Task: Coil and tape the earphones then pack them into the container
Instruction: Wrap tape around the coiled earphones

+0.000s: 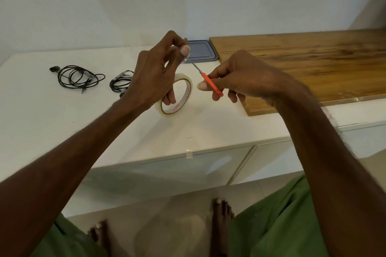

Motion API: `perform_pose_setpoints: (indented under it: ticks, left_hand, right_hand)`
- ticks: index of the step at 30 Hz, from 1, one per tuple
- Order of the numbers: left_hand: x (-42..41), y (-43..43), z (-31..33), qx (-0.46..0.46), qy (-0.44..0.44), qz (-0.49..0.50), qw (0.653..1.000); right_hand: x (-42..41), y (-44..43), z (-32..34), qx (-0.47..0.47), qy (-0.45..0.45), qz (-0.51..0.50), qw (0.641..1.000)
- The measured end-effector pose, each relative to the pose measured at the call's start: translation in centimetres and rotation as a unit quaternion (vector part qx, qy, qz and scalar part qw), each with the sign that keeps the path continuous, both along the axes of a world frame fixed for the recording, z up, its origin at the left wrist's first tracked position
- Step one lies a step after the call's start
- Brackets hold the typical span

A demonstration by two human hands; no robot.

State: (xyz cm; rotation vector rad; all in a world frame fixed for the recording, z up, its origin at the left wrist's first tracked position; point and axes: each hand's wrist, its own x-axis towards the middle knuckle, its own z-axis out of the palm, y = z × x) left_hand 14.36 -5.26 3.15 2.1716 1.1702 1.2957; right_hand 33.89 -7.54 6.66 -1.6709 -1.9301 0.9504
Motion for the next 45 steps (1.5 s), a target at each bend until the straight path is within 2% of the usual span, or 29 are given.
perform_pose_setpoints:
  ticks: [3, 5, 7, 9, 12, 16, 19, 20, 22, 23, 24, 29, 35, 37, 39, 40, 42, 45]
  left_hand:
    - [-0.1, -0.1, 0.1, -0.002, -0.011, -0.009, 1.0]
    - [-0.1, -0.1, 0.1, -0.004, -0.013, -0.008, 1.0]
    - [-0.1, -0.2, 0.1, -0.014, -0.023, -0.008, 1.0]
    - [0.0, -0.2, 0.1, -0.019, -0.029, -0.008, 0.999]
    - [0.2, -0.2, 0.1, -0.026, -0.039, -0.013, 0.999]
    - [0.8, 0.0, -0.3, -0.044, -0.06, -0.024, 0.997]
    - [1.4, 0.3, -0.6, -0.07, -0.09, -0.03, 0.993]
    - [1.5, 0.4, -0.7, -0.079, -0.103, -0.031, 0.991]
    - [1.8, 0.8, -0.7, -0.099, -0.136, -0.035, 0.985]
    - [1.9, 1.0, -0.7, -0.108, -0.153, -0.037, 0.982]
    - [2.1, 1.3, -0.7, -0.115, -0.167, -0.039, 0.978]
    - [2.2, 2.4, -1.1, -0.167, -0.177, -0.017, 0.97]
    - [0.7, 3.4, -1.6, -0.207, -0.184, 0.035, 0.96]
    - [0.4, 3.3, -1.5, -0.243, -0.202, 0.032, 0.948]
    - [0.1, 3.0, -1.2, -0.281, -0.211, 0.025, 0.936]
    - [-0.1, 2.8, -1.0, -0.291, -0.206, 0.023, 0.934]
    - [-0.6, 2.2, -0.7, -0.297, -0.181, 0.019, 0.937]
    - [-1.5, 0.9, -0.6, -0.304, -0.136, 0.011, 0.943]
  right_hand:
    - [-0.1, 0.9, -1.9, -0.009, -0.133, -0.051, 0.99]
    - [-0.3, 1.2, -3.1, 0.019, -0.21, -0.103, 0.972]
    - [-0.4, 1.1, -4.0, 0.084, -0.261, -0.148, 0.95]
    - [-0.4, 0.9, -4.5, 0.121, -0.272, -0.16, 0.941]
    - [-0.6, 0.8, -4.4, 0.112, -0.257, -0.144, 0.949]
    - [-0.7, 0.6, -3.8, 0.054, -0.236, -0.102, 0.965]
    - [-0.9, 0.6, -3.3, 0.055, -0.207, -0.073, 0.974]
    - [-1.0, 0.7, -3.0, 0.052, -0.168, -0.067, 0.982]
    - [-1.0, 0.7, -2.3, 0.001, -0.012, -0.056, 0.998]
    - [-1.1, 0.7, -2.1, -0.037, 0.07, -0.052, 0.996]
    - [-1.1, 0.7, -2.0, -0.056, 0.115, -0.05, 0.99]
    - [-0.5, 1.4, -3.0, 0.035, 0.11, -0.123, 0.986]
    - [0.9, 3.2, -3.5, 0.037, -0.001, -0.169, 0.985]
    - [1.0, 3.5, -3.7, 0.069, -0.088, -0.174, 0.978]
    - [0.9, 3.3, -3.8, 0.122, -0.201, -0.19, 0.953]
    - [0.6, 3.1, -3.7, 0.16, -0.215, -0.2, 0.943]
    - [-0.5, 2.5, -3.2, 0.212, -0.127, -0.2, 0.948]
    - [-2.8, 1.3, -2.1, 0.146, 0.104, -0.142, 0.973]
